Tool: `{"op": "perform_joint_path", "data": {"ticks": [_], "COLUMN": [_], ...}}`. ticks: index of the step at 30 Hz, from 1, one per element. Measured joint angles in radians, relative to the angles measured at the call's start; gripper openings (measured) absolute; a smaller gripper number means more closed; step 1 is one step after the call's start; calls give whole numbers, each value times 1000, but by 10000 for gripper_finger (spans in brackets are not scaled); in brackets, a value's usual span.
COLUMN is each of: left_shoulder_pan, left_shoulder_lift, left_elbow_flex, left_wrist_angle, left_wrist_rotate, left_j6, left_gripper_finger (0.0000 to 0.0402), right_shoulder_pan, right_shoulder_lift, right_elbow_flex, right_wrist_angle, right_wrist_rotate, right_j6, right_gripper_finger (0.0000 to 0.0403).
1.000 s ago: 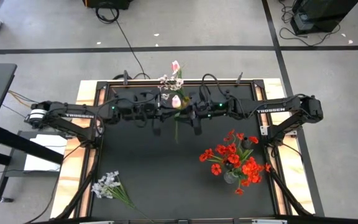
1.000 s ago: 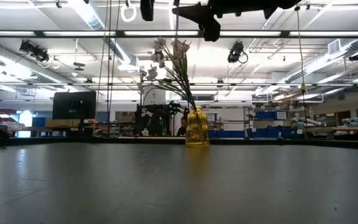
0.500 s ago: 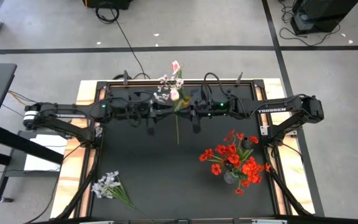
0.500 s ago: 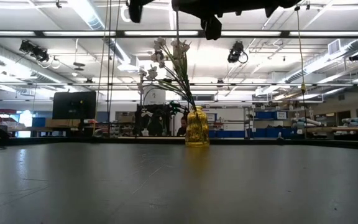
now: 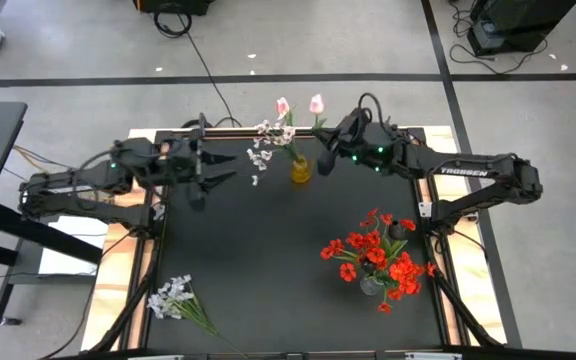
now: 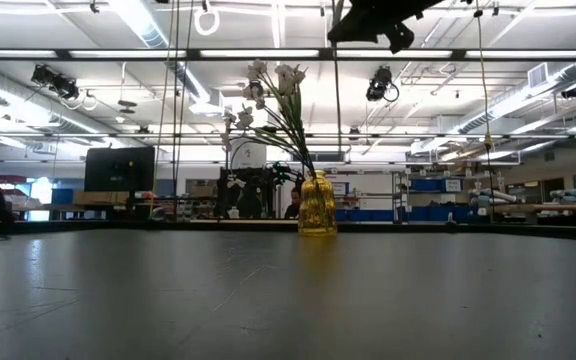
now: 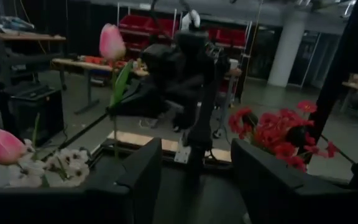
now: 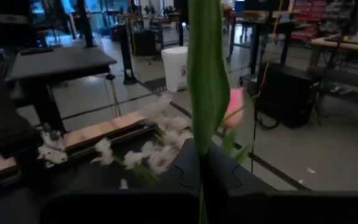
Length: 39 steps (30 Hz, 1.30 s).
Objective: Sort flowers into vase by color
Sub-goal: Put the pink flower into the yellow vase
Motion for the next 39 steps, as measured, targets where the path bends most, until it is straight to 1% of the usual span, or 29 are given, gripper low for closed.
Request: {"op": "perform_joint_path", "data": {"ticks": [5,9,12,18,25,29,34,37,39], "left_shoulder_pan": [0,0,0,0,0,0,0,0,0], "left_shoulder_lift": [-83,-139,-161,-162,-155,-156,-156,-156,-156], "left_elbow_flex": [0,0,0,0,0,0,0,0,0], "left_wrist_angle": [-14,-56,-112,-189,-191,-185,-182,-182,-181], "left_wrist_rotate": [0,0,0,0,0,0,0,0,0], "left_j6": [1,26,26,28,14,14,14,13,13], "left_gripper_finger": [196,193,193,192,192,192,192,192,192], "right_shoulder_pan": [-64,-87,-97,-113,-139,-152,-152,-152,-152], "right_shoulder_lift": [39,83,93,93,113,149,198,229,247], "right_elbow_flex": [-2,-2,-2,-2,-2,-2,-2,-2,-2], "right_wrist_angle": [64,146,166,162,170,205,211,209,198], "right_wrist_rotate": [-74,-99,-108,-114,-139,-186,-188,-191,-189], "right_j6": [2,-9,-12,-54,-55,-48,-51,-13,67], "right_gripper_finger": [5,5,5,5,5,5,8,22,36]}}
